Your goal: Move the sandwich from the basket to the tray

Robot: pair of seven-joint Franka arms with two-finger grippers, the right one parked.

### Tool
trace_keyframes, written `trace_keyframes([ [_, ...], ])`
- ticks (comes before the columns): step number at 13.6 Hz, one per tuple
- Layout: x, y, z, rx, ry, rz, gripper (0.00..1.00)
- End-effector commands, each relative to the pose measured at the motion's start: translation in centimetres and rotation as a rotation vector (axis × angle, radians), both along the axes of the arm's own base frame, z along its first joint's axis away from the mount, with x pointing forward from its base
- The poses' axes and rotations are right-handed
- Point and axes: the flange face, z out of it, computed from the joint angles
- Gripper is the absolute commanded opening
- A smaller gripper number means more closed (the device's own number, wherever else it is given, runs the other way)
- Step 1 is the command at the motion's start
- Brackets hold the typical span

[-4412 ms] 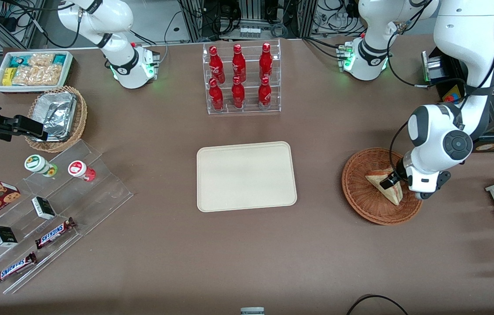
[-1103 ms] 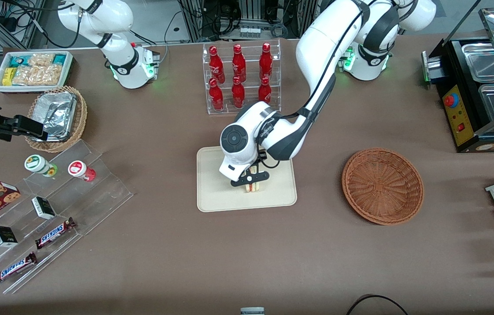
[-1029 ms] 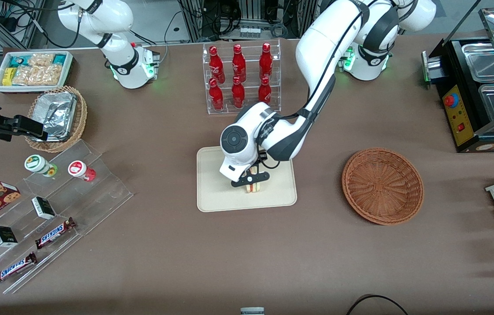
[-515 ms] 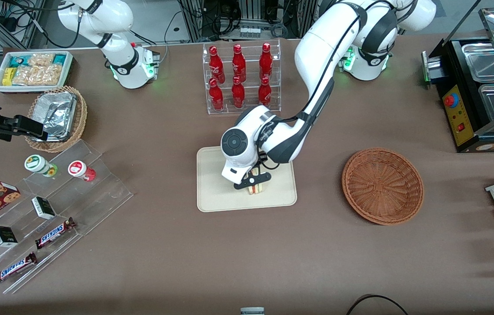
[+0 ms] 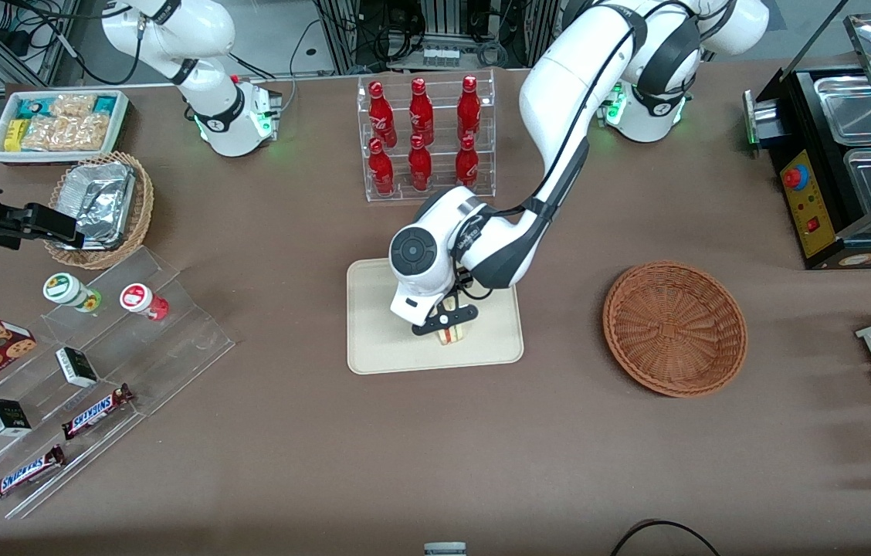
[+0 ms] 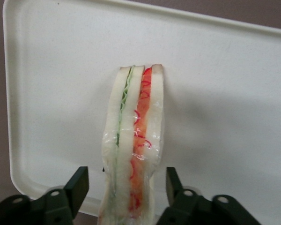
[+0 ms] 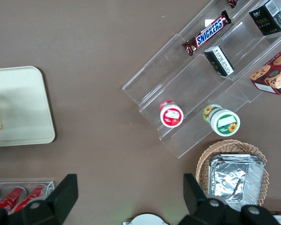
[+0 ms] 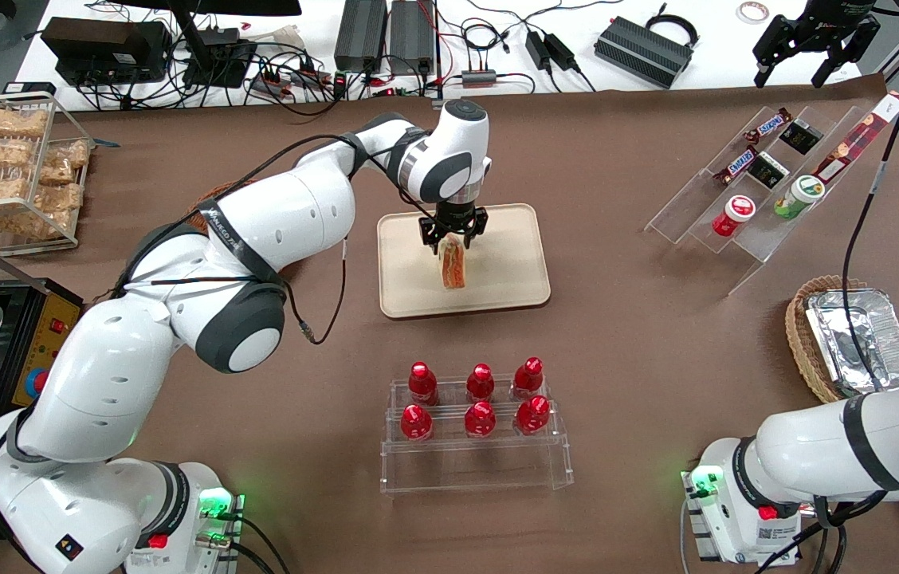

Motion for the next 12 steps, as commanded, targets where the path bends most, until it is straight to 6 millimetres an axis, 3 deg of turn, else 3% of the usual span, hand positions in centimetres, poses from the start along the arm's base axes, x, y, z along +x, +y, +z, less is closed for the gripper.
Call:
trace_keyframes([
  [1, 0.2, 0.0, 4.9, -0.002, -0.035, 0.009, 1.0],
  [4, 0.2, 0.3, 10.1, -0.039, -0.066, 0.007, 1.0],
  [6, 0.3, 1.2, 12.7, -0.057, -0.065, -0.1, 1.0],
  [9, 3.1, 5.9, 15.7, -0.071, -0.038, -0.237, 1.0],
  [12, 4.6, 11.3, 16.9, -0.05, 0.011, -0.333, 1.0],
])
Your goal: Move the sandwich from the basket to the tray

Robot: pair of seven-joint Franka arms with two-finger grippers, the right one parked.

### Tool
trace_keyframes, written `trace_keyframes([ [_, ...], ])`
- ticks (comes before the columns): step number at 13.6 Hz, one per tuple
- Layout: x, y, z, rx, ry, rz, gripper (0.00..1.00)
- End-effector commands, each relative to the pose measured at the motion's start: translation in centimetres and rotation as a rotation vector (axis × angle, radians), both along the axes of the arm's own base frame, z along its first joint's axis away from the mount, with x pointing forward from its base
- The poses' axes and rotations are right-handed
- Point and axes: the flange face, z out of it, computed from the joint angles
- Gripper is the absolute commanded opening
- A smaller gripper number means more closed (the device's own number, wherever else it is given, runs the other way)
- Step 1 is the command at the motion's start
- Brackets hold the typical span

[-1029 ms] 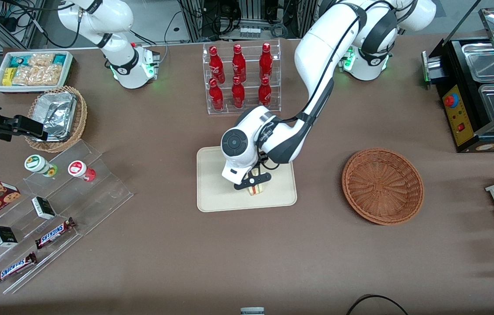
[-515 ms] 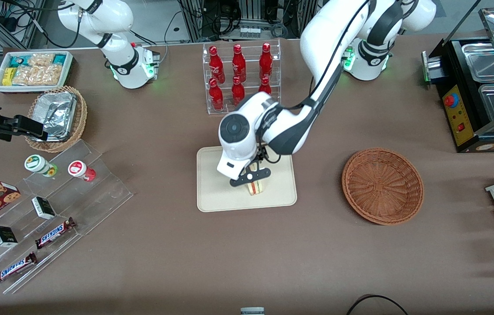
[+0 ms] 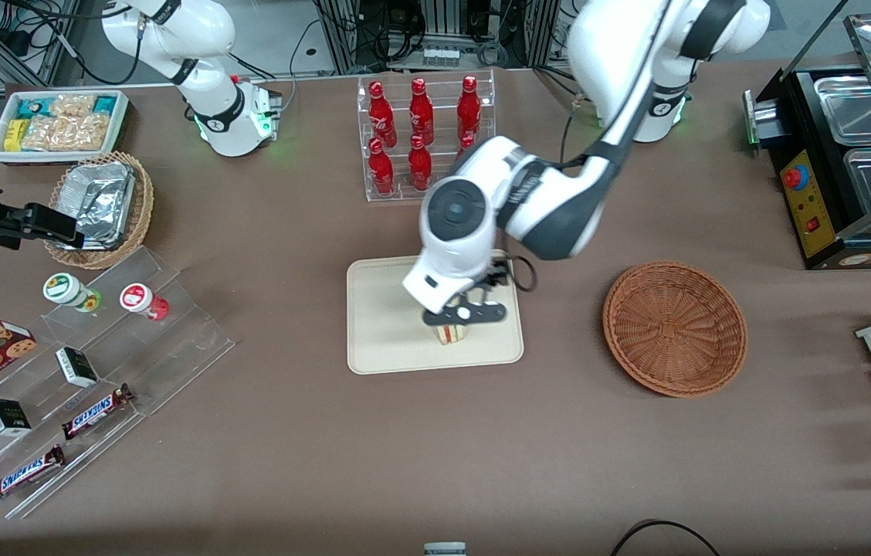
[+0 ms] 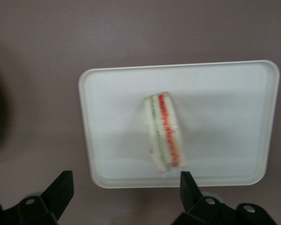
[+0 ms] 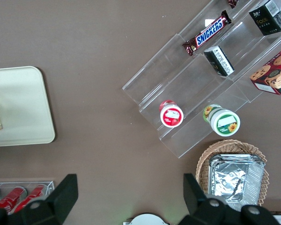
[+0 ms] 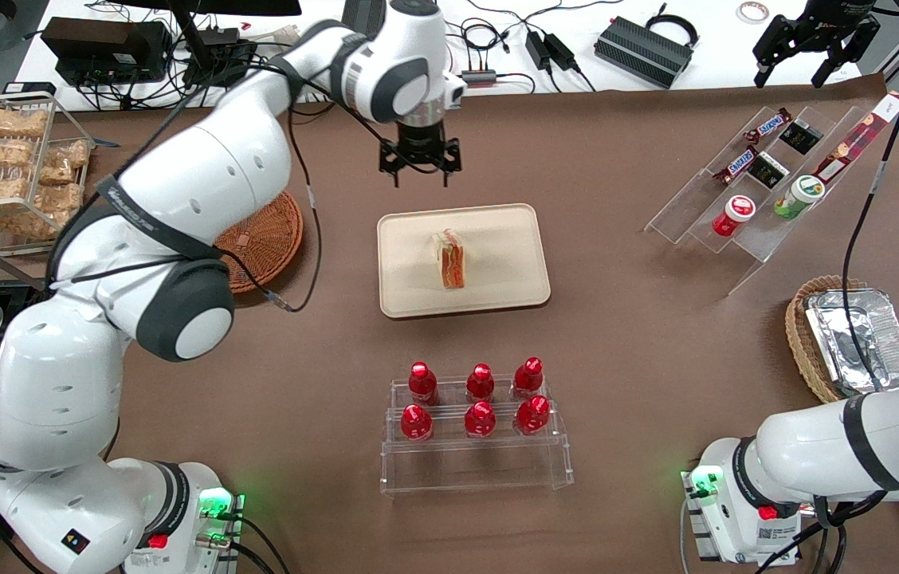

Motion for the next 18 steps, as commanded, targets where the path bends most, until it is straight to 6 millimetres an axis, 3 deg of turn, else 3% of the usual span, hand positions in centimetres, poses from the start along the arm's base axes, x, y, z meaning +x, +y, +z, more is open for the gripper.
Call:
trace_keyframes([
  [1, 0.5, 5.8, 1.4, 0.033, 0.018, -0.044, 1.0],
  [3, 1.5, 10.3, 2.9, 0.018, 0.018, -0.104, 1.0],
  [6, 3.3, 18.7, 4.6, -0.014, 0.042, -0.148, 1.0],
  [10, 4.0, 29.4, 7.0, -0.052, 0.048, -0.212, 1.0],
  [13, 3.3, 36.0, 9.3, -0.052, 0.106, -0.137, 1.0],
  [15, 2.9, 39.0, 10.5, -0.048, 0.104, -0.093, 1.0],
  [18, 1.7, 41.7, 13.2, -0.044, 0.092, -0.053, 1.0],
])
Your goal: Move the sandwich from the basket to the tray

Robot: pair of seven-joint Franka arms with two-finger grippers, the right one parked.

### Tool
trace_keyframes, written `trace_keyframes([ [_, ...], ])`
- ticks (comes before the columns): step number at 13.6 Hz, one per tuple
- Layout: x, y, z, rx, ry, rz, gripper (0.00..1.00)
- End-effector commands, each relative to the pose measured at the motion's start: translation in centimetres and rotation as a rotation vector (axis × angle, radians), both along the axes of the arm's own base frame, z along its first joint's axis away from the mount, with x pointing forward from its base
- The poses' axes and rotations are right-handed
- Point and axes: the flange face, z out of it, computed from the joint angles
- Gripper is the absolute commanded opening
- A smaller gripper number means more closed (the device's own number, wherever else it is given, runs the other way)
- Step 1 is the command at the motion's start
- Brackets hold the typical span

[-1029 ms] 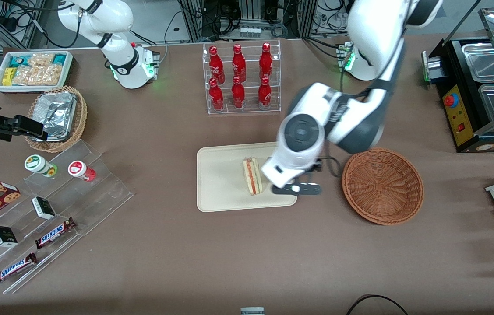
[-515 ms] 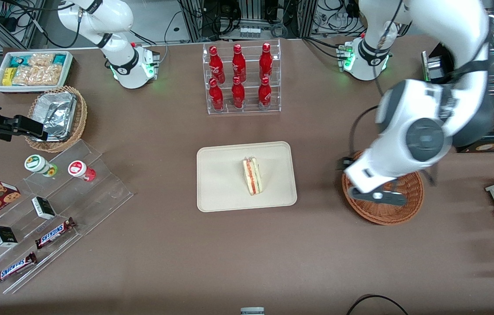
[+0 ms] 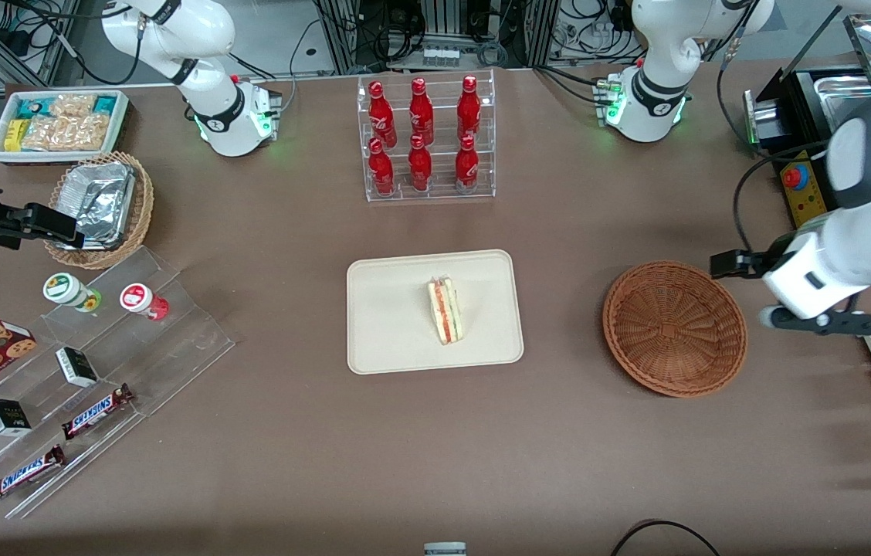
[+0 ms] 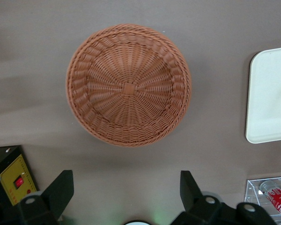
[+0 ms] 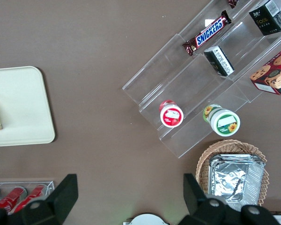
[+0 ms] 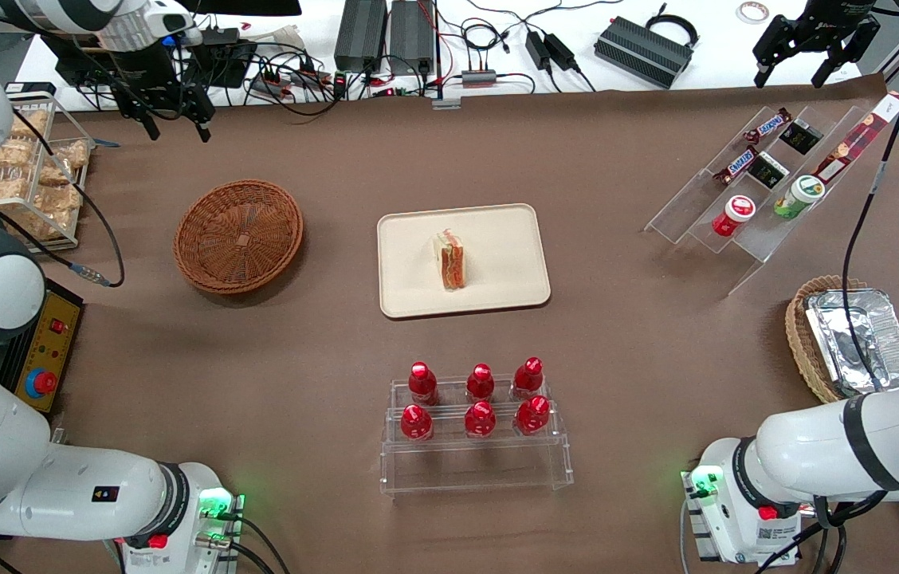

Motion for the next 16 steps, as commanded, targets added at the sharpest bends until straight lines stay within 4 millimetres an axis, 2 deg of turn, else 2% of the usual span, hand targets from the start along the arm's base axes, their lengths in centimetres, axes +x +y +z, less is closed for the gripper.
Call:
trace_keyframes([
  [1, -2.2, 1.2, 2.5, 0.013, 0.001, 0.006, 1.0],
  [4, -3.4, 1.4, 4.5, 0.015, -0.005, 0.009, 1.0],
  [7, -5.2, 2.8, 6.9, 0.016, -0.012, 0.032, 1.0],
  [12, -8.1, 6.5, 9.4, 0.015, -0.021, 0.097, 1.0],
  [16, -9.0, 7.5, 10.2, 0.015, -0.018, 0.117, 1.0],
])
